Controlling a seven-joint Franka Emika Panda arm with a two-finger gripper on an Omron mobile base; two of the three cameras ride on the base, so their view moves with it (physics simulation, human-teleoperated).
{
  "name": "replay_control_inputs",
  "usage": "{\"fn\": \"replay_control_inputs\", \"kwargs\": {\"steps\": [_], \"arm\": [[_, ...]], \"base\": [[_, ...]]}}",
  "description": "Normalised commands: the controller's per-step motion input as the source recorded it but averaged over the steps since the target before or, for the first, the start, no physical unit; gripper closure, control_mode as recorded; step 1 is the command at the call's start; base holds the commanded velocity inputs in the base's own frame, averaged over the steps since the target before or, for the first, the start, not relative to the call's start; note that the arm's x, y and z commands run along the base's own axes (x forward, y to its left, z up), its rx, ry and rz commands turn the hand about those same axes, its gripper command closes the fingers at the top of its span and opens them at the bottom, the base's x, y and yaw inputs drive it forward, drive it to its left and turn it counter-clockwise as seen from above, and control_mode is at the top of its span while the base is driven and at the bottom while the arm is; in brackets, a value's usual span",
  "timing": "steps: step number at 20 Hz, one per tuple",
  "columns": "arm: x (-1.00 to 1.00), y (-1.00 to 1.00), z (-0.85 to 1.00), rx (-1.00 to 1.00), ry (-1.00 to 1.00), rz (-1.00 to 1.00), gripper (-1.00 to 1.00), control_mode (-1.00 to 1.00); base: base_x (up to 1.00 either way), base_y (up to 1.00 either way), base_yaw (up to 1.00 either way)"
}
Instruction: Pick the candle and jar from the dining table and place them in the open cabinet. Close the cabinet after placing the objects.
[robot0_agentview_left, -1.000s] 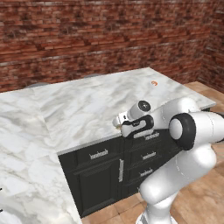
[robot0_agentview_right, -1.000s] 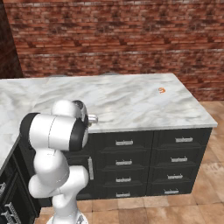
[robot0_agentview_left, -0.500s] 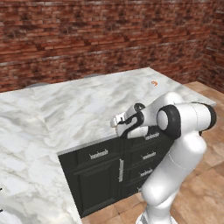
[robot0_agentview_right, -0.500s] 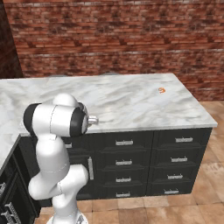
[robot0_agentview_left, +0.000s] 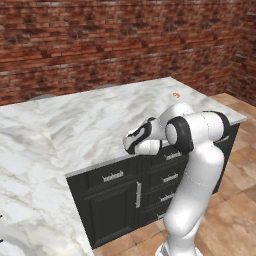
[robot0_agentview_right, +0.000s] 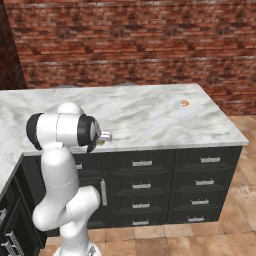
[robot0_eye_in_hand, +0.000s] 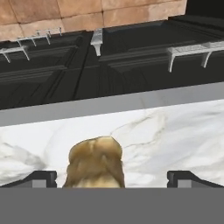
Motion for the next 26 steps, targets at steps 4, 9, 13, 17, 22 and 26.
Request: {"fn": "replay_control_inputs", "kwargs": {"steps": [4, 9, 13, 17, 22, 26], "arm": [[0.09, -0.14, -0.22, 0.0, 0.0, 0.02, -1.0, -1.0], [0.06, -0.19, -0.19, 0.0, 0.0, 0.01, -1.0, -1.0], [0.13, -0.17, -0.14, 0.0, 0.0, 0.01, -1.0, -1.0], [0.21, -0.02, -0.11, 0.0, 0.0, 0.01, 1.0, -1.0], [0.17, -0.02, -0.1, 0.0, 0.0, 0.02, 1.0, -1.0], [0.15, -0.01, -0.15, 0.0, 0.0, 0.03, 1.0, -1.0]], "base": [[0.0, 0.0, 0.0], [0.0, 0.0, 0.0], [0.0, 0.0, 0.0], [0.0, 0.0, 0.0], [0.0, 0.0, 0.0], [0.0, 0.0, 0.0]]}}
